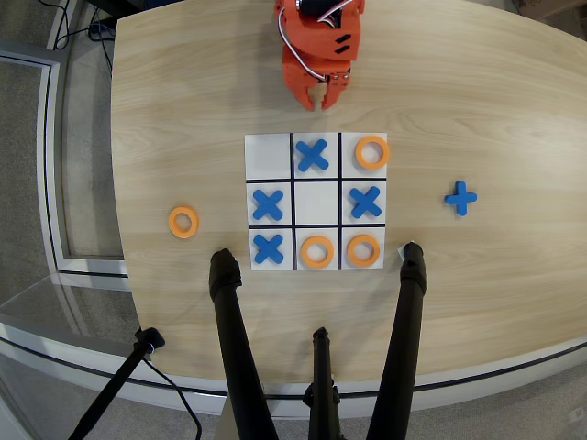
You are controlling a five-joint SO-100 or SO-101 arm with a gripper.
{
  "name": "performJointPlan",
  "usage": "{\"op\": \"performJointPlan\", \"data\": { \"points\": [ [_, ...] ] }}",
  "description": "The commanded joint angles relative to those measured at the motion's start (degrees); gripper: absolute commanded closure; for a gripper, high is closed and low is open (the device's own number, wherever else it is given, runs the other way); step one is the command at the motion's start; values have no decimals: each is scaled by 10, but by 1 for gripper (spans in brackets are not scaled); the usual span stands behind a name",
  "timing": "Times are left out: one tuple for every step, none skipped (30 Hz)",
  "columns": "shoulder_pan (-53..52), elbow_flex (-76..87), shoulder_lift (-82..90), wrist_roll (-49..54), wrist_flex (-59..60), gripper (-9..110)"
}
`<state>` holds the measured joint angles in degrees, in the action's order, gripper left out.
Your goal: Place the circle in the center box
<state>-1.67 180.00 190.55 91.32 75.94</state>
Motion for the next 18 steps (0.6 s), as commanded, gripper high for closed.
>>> {"op": "performJointPlan", "data": {
  "points": [
    [-11, -32, -33, -1, 30, 90],
    [-12, -54, -47, -1, 39, 90],
    [-13, -75, -62, 0, 49, 90],
    [-15, -98, -75, 3, 63, 90],
    [-16, -119, -86, 4, 76, 90],
    [-16, -137, -98, 4, 87, 90],
    [-16, -153, -108, 0, 92, 90],
    [-16, -167, -118, -3, 93, 90],
    [-15, -180, -128, -7, 90, 90],
    [-15, -192, -140, -12, 83, 90],
    [-15, -201, -149, -16, 75, 90],
    [-15, -211, -159, -18, 66, 90],
    [-16, -219, -168, -21, 57, 90],
    [-16, -228, -175, -25, 47, 90],
    [-16, -236, -183, -32, 35, 90],
    [-15, -245, -191, -37, 25, 90],
    [-15, -256, -200, -43, 16, 90],
    [-15, -268, -211, -50, 6, 90]
  ]
}}
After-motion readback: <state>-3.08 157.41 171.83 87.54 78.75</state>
